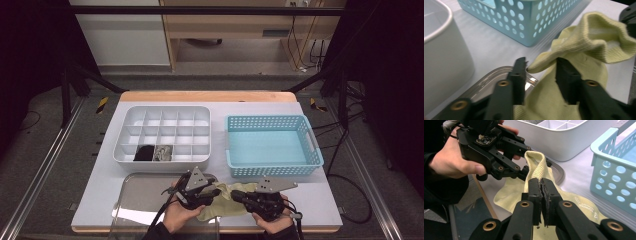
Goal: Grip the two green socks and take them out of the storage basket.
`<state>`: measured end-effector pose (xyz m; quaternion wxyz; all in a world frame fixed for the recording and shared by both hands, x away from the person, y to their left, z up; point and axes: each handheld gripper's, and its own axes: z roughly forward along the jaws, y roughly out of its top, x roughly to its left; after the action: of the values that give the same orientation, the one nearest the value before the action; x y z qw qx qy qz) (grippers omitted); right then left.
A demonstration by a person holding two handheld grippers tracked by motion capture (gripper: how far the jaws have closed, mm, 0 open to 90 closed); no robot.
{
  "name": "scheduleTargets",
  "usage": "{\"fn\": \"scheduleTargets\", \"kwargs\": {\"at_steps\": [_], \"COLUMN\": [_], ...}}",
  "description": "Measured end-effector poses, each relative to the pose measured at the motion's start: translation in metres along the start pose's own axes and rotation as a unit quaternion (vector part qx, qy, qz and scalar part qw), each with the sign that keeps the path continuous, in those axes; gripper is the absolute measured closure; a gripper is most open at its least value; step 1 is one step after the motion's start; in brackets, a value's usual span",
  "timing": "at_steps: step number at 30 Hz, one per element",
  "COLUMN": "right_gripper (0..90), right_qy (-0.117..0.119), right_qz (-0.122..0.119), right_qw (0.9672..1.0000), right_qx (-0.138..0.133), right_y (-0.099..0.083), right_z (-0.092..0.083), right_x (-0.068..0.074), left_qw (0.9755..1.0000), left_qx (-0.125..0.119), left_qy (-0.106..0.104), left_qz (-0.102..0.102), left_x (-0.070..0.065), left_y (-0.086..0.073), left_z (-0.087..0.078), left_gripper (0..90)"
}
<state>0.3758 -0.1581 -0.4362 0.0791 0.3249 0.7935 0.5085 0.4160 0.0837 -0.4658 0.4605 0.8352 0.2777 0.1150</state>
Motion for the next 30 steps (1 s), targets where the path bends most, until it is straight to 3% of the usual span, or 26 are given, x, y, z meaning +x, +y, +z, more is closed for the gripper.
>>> {"fn": "scheduleTargets", "kwargs": {"at_steps": [4, 6, 12, 19, 24, 30], "right_gripper": [86.9, 86.9, 87.0, 86.8, 86.2, 78.4], "right_qy": [-0.007, -0.010, -0.020, -0.042, -0.045, -0.059], "right_qz": [0.003, 0.002, 0.006, 0.020, 0.013, -0.005], "right_qw": [1.0000, 0.9999, 0.9996, 0.9984, 0.9988, 0.9982], "right_qx": [-0.004, -0.006, -0.017, -0.032, -0.011, 0.004], "right_y": [-0.001, -0.001, -0.001, -0.001, -0.004, -0.003], "right_z": [0.000, 0.000, -0.001, 0.001, 0.024, 0.046], "right_x": [-0.002, -0.003, -0.005, -0.011, -0.011, -0.009], "left_qw": [0.9998, 0.9997, 0.9992, 0.9971, 0.9958, 0.9948], "left_qx": [0.003, 0.004, 0.015, 0.029, 0.035, 0.034], "left_qy": [-0.009, -0.013, -0.024, -0.054, -0.058, -0.042], "left_qz": [-0.017, -0.018, -0.028, -0.046, -0.062, -0.087], "left_x": [-0.001, -0.002, -0.009, -0.022, -0.026, -0.021], "left_y": [0.000, 0.001, -0.001, -0.011, -0.021, -0.027], "left_z": [-0.002, -0.005, -0.014, -0.027, -0.029, -0.030], "left_gripper": [83.0, 87.7, 88.7, 88.6, 88.4, 88.4]}}
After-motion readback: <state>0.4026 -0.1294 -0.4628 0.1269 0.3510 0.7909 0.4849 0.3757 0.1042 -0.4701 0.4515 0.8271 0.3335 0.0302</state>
